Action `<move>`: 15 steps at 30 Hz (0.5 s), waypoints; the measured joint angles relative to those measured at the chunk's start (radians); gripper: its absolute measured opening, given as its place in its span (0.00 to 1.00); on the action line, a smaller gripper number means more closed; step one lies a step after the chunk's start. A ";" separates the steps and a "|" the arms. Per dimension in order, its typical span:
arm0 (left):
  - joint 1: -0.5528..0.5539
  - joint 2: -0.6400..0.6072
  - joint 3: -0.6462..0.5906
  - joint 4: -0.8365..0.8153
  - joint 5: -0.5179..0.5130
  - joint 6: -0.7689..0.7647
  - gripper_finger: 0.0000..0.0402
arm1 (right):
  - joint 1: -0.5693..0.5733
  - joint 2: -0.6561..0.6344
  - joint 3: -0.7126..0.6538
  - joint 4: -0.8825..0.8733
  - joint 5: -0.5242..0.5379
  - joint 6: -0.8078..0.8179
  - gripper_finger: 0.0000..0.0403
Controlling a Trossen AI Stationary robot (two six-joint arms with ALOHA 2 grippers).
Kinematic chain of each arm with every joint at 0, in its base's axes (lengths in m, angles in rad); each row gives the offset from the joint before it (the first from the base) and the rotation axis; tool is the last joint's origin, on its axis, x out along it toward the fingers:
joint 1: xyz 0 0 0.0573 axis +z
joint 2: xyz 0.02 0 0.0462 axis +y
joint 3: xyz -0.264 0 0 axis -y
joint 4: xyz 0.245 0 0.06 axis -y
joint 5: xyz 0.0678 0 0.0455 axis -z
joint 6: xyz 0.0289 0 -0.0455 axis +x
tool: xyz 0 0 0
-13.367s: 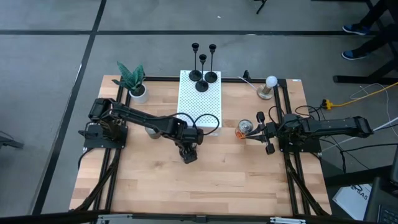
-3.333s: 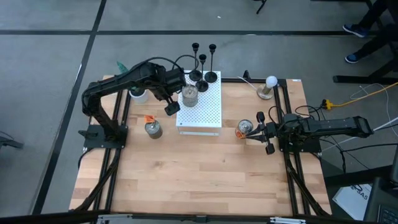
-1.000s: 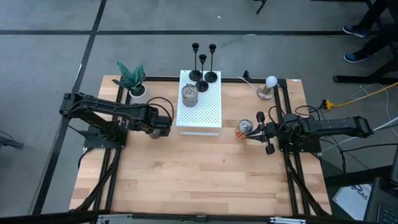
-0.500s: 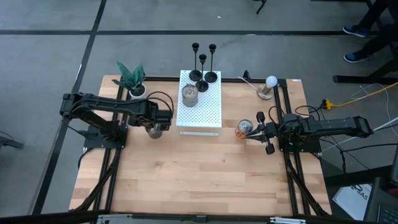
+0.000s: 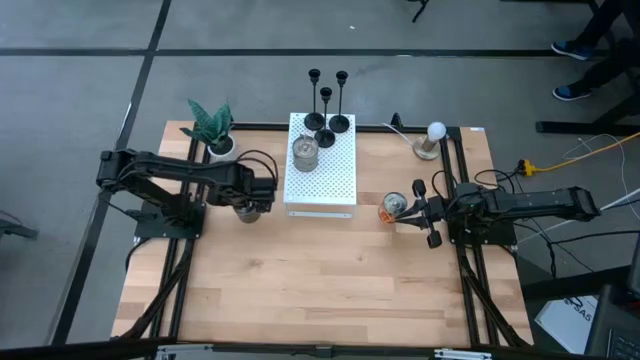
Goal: Pick & Place candle stick holders
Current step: Put the left orange scented candle on the shelf
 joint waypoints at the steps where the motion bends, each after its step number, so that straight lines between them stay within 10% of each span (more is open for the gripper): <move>1: 0.000 0.000 -0.015 0.028 0.000 0.000 1.00 | 0.000 0.000 0.000 0.000 0.000 0.000 0.10; 15: 0.000 0.000 -0.093 0.160 -0.003 0.032 1.00 | 0.000 0.000 0.000 0.000 0.000 0.000 0.10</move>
